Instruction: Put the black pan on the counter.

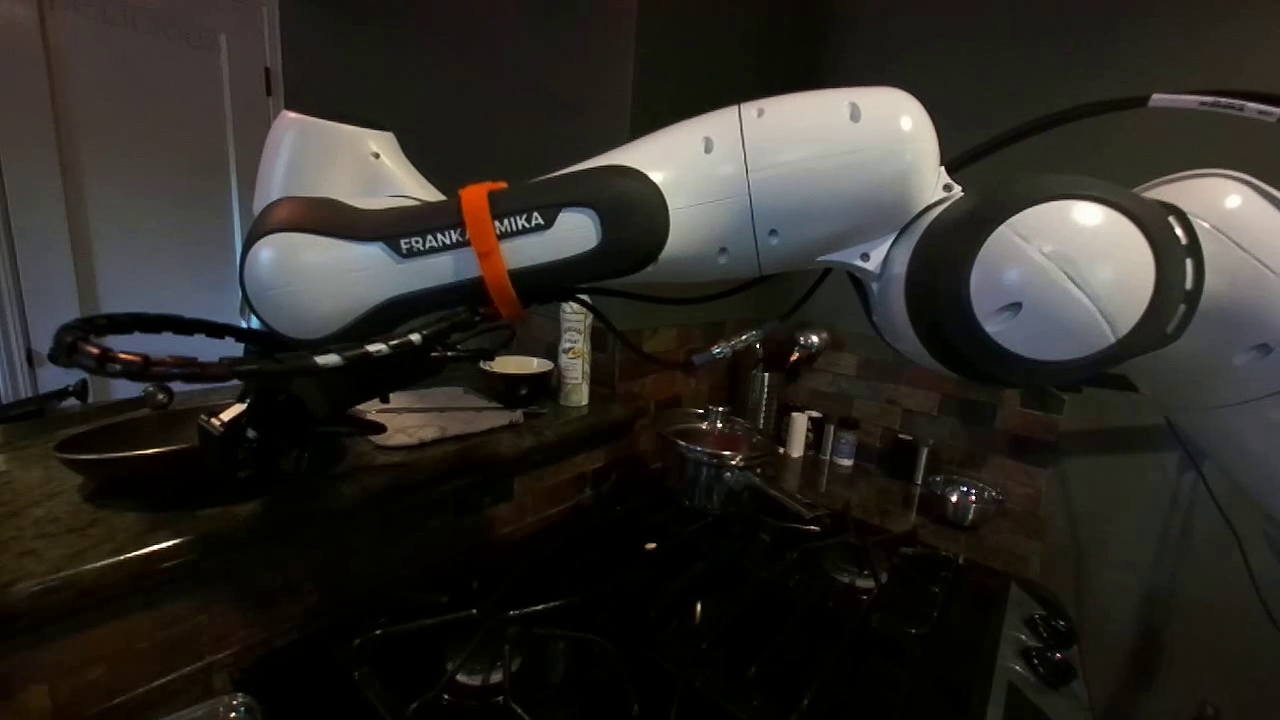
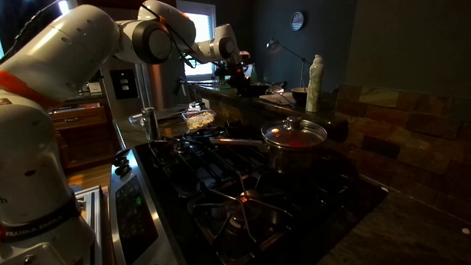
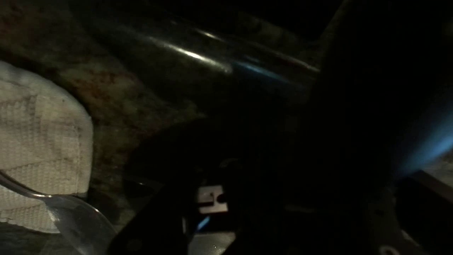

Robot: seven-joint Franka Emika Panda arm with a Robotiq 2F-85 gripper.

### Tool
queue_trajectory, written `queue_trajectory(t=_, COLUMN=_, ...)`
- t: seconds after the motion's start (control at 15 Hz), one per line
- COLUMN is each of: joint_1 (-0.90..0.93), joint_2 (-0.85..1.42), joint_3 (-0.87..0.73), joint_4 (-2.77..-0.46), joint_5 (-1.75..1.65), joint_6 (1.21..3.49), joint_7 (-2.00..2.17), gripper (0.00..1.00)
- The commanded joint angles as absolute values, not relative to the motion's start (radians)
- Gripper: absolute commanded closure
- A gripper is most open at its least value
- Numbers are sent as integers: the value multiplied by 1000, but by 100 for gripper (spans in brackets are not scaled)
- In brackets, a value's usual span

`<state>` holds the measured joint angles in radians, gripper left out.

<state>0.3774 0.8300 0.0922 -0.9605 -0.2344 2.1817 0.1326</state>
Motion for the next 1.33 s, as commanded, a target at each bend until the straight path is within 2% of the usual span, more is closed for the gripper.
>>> queue_trajectory(t=0.0, joint_1=392, joint_2=870, joint_3=84, joint_4=-867, joint_5=-243, joint_6=2110, joint_7=130, gripper=36)
queue_trajectory(t=0.27, joint_1=394, joint_2=878, joint_3=86, joint_4=-834, joint_5=-243, joint_6=2057, joint_7=129, gripper=6)
queue_trajectory(t=0.33, joint_1=393, joint_2=880, joint_3=87, joint_4=-826, joint_5=-241, joint_6=2047, joint_7=130, gripper=2)
queue_trajectory(t=0.67, joint_1=406, joint_2=835, joint_3=78, joint_4=-844, joint_5=-258, joint_6=2038, joint_7=156, gripper=0)
queue_trajectory(t=1.2, joint_1=426, joint_2=518, joint_3=78, joint_4=-1172, joint_5=-317, joint_6=2083, joint_7=189, gripper=0)
queue_trajectory(t=1.27, joint_1=419, joint_2=629, joint_3=88, joint_4=-1011, joint_5=-293, joint_6=2051, joint_7=145, gripper=0)
